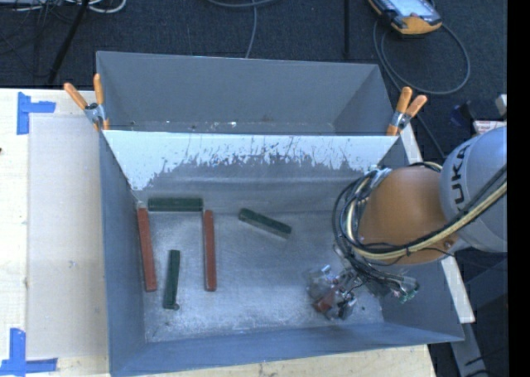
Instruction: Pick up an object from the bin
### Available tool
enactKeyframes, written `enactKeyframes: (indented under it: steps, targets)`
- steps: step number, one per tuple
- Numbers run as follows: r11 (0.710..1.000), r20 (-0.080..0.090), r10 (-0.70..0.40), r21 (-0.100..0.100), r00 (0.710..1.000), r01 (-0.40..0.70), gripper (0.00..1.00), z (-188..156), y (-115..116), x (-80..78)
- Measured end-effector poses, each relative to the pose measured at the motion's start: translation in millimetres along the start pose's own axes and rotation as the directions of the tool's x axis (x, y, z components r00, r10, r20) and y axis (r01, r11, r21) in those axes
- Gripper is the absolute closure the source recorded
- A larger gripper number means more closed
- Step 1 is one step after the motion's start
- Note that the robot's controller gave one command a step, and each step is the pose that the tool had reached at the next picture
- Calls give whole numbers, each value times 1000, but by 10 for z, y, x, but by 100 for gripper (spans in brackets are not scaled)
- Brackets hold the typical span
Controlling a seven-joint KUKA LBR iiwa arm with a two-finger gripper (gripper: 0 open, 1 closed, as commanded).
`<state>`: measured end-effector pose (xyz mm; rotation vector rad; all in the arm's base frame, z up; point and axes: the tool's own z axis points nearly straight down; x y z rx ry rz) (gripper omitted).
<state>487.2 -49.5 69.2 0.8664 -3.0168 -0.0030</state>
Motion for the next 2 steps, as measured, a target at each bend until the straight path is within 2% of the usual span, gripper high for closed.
enactKeyframes:
  steps: [1,2]
  targets:
    - [1000,0,-1,0,1000,1,100,0,1,-1]
    - [924,2,-382,1,924,382,100,-1411,-603,354]
